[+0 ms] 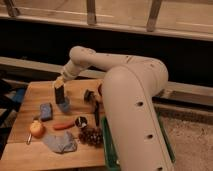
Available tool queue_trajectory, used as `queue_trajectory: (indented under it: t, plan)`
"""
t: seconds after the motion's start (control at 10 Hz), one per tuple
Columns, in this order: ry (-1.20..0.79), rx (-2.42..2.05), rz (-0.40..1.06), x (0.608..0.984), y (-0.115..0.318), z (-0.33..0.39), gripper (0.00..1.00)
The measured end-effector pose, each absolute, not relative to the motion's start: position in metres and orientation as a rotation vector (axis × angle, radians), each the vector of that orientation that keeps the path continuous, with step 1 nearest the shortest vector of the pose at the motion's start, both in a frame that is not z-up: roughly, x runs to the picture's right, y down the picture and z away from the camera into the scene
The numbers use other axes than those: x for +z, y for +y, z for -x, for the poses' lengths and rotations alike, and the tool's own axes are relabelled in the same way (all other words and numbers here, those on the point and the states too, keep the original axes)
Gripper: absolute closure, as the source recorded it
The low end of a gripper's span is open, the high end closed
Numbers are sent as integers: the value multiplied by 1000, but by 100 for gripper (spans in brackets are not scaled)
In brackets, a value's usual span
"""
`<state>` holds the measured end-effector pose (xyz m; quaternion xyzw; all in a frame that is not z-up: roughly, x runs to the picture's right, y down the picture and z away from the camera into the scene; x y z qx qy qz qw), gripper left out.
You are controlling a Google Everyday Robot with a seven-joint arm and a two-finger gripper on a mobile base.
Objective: Place eraser in plastic cup
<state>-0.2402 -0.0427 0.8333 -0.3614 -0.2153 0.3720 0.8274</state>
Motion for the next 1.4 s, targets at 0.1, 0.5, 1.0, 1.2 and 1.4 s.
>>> queue_trajectory:
  t: [0.1,0.5,1.0,1.2,1.4]
  plan:
    - [-450,794,767,837,-42,239,100]
    - [-439,815,742,848,-45,226,100]
    - [-435,856,759,859,-23,223,81]
    - [-434,867,771,859,-14,226,60]
    - [-436,882,777,860,-9,225,38]
